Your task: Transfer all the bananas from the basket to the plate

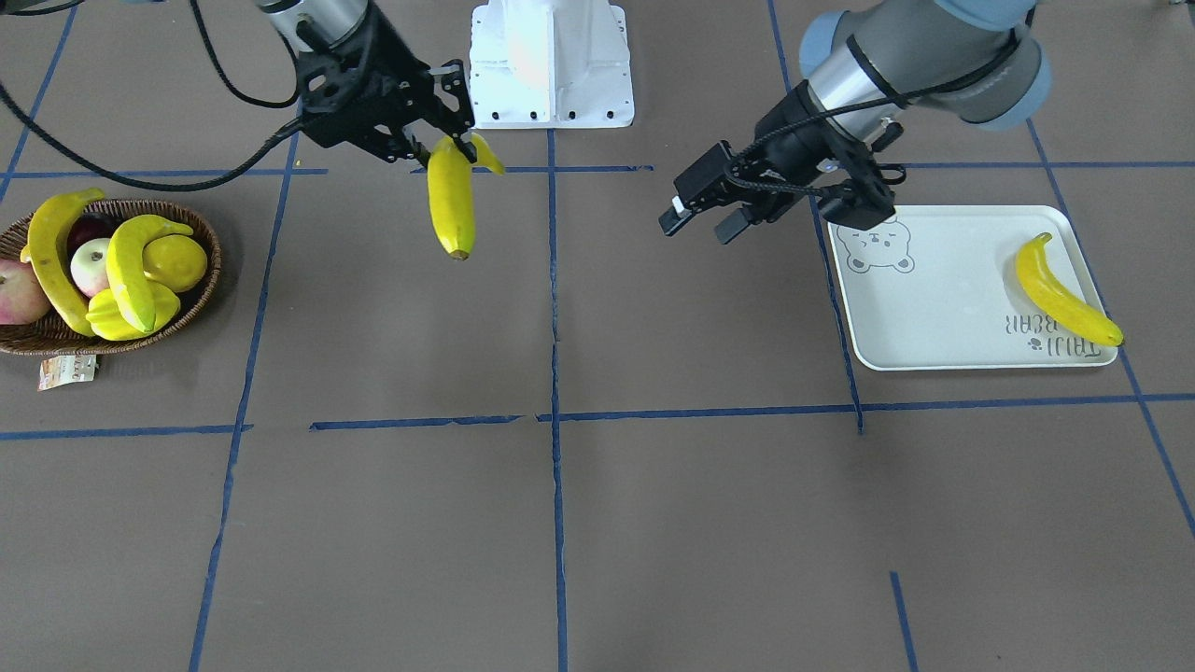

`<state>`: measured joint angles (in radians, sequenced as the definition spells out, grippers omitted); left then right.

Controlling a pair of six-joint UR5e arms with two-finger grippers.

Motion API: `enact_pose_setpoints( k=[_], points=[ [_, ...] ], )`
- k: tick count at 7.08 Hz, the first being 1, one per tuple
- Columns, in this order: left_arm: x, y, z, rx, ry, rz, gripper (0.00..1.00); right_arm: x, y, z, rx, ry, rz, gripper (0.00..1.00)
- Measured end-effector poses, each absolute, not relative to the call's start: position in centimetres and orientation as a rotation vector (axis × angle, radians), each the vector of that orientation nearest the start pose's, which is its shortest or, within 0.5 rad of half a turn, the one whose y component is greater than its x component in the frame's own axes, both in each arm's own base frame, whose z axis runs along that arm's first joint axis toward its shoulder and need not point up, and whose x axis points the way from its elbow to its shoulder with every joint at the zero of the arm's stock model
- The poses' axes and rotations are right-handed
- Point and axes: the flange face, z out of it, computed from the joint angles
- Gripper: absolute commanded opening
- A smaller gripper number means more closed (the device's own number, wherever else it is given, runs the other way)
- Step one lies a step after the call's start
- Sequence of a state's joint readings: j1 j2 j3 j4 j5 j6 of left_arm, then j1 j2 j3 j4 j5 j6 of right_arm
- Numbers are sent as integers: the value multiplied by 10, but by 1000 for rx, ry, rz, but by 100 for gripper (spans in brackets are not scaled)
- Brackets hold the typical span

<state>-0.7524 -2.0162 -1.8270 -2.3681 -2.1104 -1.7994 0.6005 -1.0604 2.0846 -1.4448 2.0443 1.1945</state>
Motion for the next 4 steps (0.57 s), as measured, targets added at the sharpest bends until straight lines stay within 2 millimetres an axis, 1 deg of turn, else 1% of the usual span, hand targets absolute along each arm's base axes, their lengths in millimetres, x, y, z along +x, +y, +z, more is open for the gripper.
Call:
enact_pose_setpoints(
  k=[1,2,3,4],
  points=[
    [380,-434,188,-65,1600,-406,99,-405,-360,131,166,-1202,-76,2],
    [390,-421,174,-92,1654,-417,99,-416,-349,124,173,-1209,-81,2],
    [397,-414,163,-108,1685,-422,99,-424,-341,120,175,-1213,-91,2],
    [403,-409,157,-113,1700,-425,98,-430,-334,118,174,-1216,-101,2]
  ],
)
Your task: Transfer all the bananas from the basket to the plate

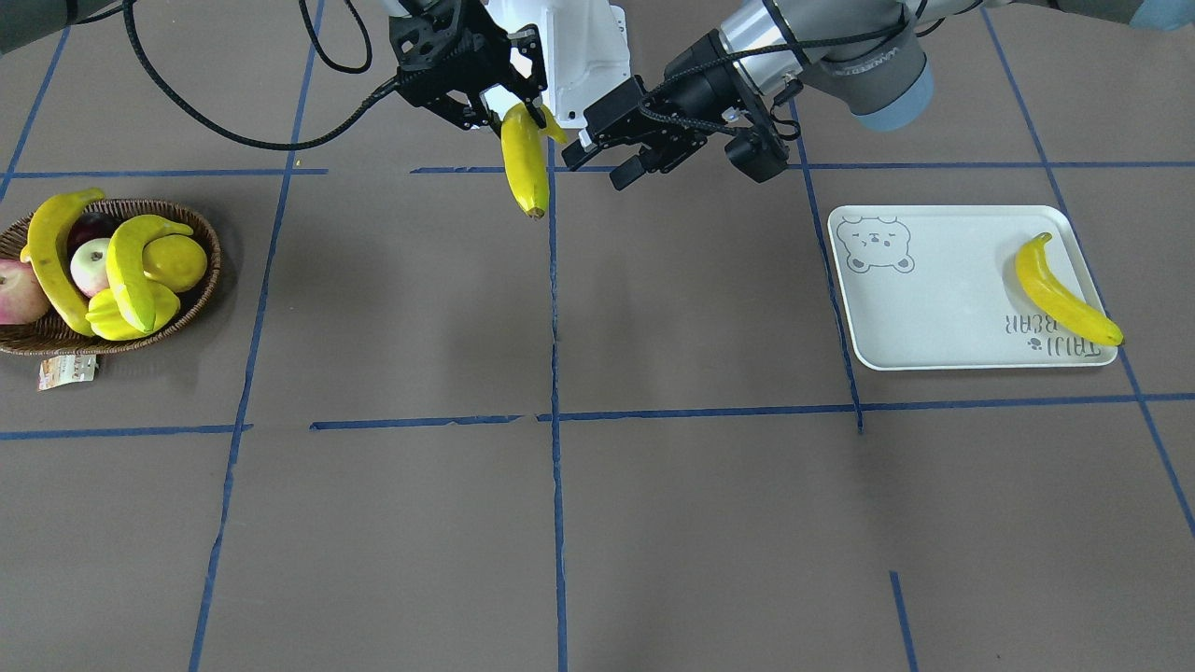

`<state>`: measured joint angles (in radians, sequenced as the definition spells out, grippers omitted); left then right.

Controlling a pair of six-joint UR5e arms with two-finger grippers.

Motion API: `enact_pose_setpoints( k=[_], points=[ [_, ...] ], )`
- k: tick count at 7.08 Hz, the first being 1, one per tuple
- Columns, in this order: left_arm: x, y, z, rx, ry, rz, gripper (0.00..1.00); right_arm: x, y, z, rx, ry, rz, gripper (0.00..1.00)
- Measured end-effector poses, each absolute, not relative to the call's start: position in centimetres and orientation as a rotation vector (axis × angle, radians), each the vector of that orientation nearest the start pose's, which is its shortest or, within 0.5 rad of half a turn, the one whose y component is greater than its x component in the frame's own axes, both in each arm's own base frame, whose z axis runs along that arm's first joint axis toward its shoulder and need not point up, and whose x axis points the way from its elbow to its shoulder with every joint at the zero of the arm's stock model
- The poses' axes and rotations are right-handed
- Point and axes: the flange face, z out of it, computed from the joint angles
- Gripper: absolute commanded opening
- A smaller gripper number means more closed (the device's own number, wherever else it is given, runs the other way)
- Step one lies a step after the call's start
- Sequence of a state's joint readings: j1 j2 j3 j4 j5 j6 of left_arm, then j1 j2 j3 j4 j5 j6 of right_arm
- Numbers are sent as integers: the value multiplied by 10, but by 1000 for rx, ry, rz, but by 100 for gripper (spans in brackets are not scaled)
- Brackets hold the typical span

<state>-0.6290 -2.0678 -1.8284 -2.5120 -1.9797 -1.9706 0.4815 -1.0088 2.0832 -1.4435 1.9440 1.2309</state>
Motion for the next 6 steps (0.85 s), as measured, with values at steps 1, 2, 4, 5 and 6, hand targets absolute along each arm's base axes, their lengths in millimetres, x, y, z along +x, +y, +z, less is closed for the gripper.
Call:
enact_pose_setpoints(
  k=[1,2,4,5,6],
  points=[
    [413,-403,152,-114,1709,-427,98,-433,-329,114,173,-1222,-110,2],
    [422,-396,147,-115,1715,-426,98,-435,-327,111,174,-1228,-115,2],
    [437,-383,144,-131,1715,-413,95,-436,-324,106,175,-1237,-122,2],
    [444,-377,145,-141,1710,-404,80,-437,-323,105,174,-1239,-123,2],
    [448,-374,146,-147,1707,-399,24,-437,-322,105,174,-1239,-124,2]
  ],
)
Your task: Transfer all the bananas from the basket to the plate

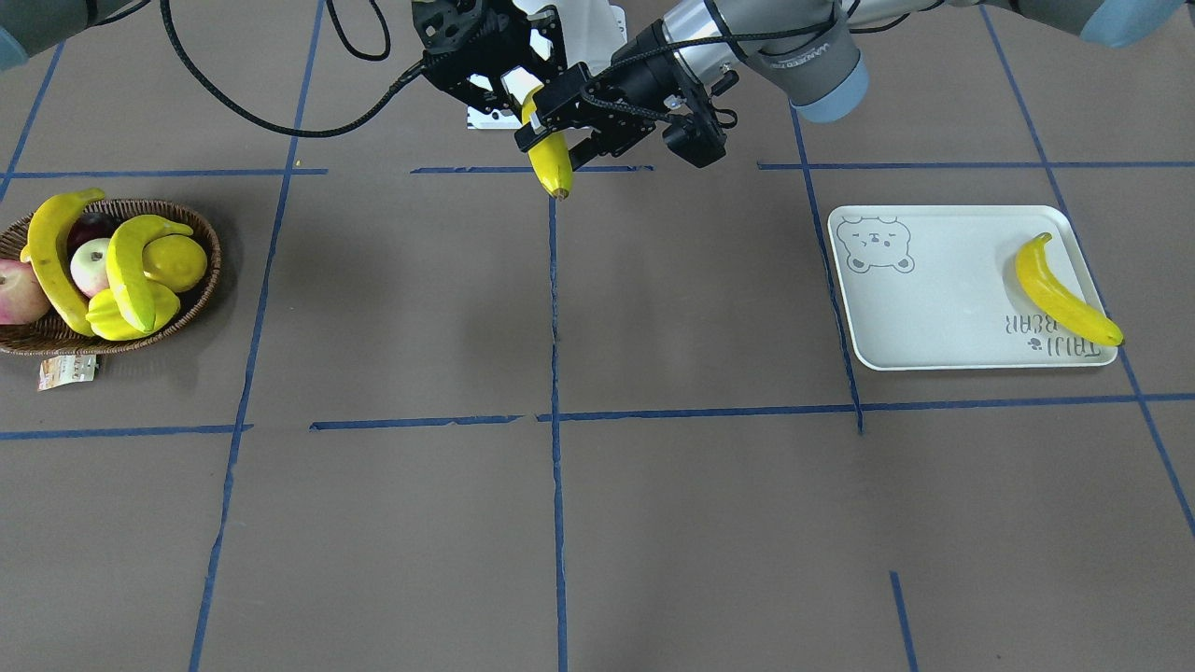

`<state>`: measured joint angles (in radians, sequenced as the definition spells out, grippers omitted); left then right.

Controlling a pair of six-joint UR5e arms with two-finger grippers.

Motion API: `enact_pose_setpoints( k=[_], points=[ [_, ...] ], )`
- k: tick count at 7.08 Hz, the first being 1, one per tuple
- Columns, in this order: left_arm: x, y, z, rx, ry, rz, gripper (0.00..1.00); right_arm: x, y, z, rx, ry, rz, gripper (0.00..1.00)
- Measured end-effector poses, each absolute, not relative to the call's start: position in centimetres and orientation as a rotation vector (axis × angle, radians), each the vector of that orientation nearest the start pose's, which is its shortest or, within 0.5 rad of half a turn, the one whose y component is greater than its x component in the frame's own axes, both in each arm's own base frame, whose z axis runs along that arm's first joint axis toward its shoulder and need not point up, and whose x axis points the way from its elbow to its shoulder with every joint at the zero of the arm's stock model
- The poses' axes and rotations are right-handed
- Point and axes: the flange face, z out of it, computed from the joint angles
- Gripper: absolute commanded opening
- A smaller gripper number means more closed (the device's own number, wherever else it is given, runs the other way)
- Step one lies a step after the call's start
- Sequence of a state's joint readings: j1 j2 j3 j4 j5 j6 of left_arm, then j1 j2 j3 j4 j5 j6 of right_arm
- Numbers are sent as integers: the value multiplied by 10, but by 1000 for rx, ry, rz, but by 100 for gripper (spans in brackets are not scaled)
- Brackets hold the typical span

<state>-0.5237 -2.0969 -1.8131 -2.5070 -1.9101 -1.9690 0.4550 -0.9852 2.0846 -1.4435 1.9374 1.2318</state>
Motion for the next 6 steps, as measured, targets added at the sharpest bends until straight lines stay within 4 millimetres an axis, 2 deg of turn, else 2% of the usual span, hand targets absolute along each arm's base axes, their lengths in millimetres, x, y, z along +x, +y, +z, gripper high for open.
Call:
enact_pose_setpoints(
  k=[1,2,4,6],
  points=[
    [449,-373,146,-150,1707,-396,1,-437,-322,105,174,-1240,-125,2],
    [448,-372,145,-149,1712,-391,0,-437,-322,105,174,-1239,-125,8],
    [446,-369,143,-146,1719,-383,0,-438,-322,106,170,-1239,-124,99],
    [445,-370,145,-143,1715,-384,0,-435,-320,105,156,-1245,-107,100]
  ],
)
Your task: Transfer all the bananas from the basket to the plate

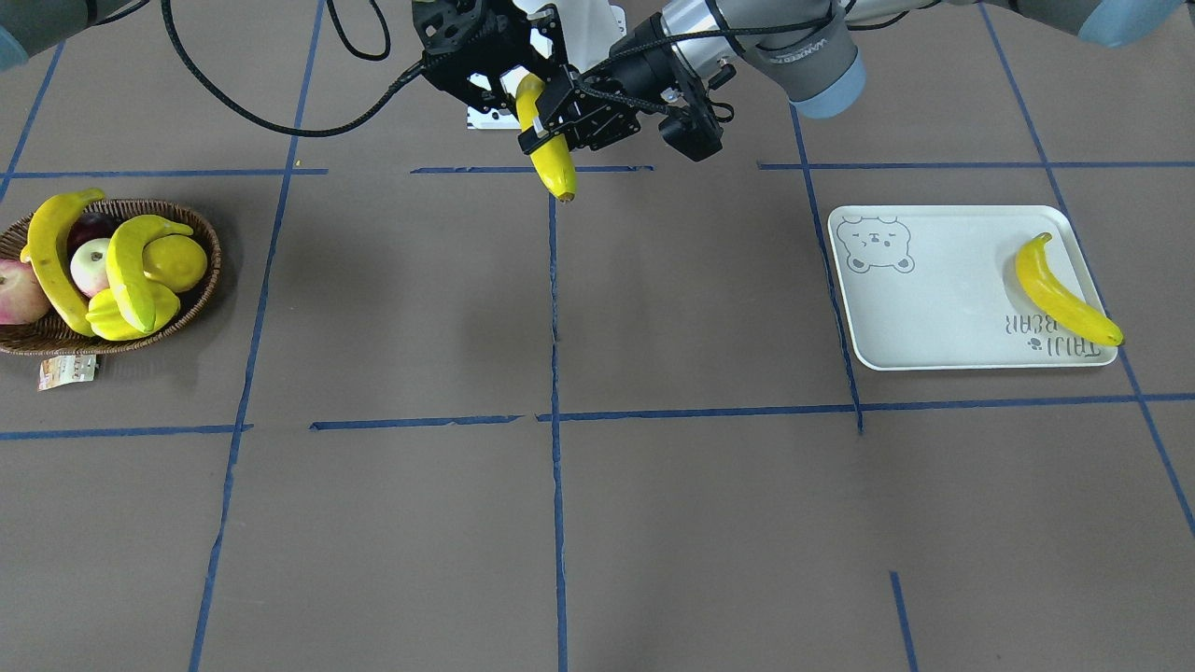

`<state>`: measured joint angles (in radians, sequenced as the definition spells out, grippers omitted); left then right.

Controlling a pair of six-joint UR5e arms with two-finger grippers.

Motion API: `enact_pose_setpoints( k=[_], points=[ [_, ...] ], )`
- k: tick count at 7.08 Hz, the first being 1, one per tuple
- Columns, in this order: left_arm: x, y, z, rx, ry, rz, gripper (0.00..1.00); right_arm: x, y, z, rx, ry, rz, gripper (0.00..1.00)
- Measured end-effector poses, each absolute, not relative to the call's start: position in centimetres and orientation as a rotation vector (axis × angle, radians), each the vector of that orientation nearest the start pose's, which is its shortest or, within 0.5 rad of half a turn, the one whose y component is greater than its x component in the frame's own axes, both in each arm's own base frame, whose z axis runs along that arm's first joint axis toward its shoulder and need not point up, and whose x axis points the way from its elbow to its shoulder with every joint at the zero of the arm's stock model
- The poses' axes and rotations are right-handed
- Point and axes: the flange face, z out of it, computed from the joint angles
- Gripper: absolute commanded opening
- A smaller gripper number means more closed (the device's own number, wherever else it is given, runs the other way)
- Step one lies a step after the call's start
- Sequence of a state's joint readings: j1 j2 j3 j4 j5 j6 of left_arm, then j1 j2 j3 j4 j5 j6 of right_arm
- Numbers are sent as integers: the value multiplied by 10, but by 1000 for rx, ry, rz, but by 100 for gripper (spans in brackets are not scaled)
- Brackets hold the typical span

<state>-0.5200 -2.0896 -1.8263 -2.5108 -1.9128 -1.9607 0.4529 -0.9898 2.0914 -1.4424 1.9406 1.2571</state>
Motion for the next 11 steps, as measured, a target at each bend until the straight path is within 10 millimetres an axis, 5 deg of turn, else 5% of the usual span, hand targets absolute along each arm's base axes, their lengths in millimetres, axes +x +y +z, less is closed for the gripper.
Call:
enact_pose_setpoints(
  k=[3,6,8,11],
  points=[
    [445,-377,155,-133,1689,-398,0,-414,-312,102,159,-1272,-102,100],
    [422,-426,200,-80,1430,-434,0,-368,-311,124,174,-1251,-63,100],
    [376,-444,268,-26,1222,-407,0,-332,-323,159,175,-1164,-2,100],
    [298,-446,415,15,973,-379,0,-284,-349,242,184,-983,49,100]
  ],
)
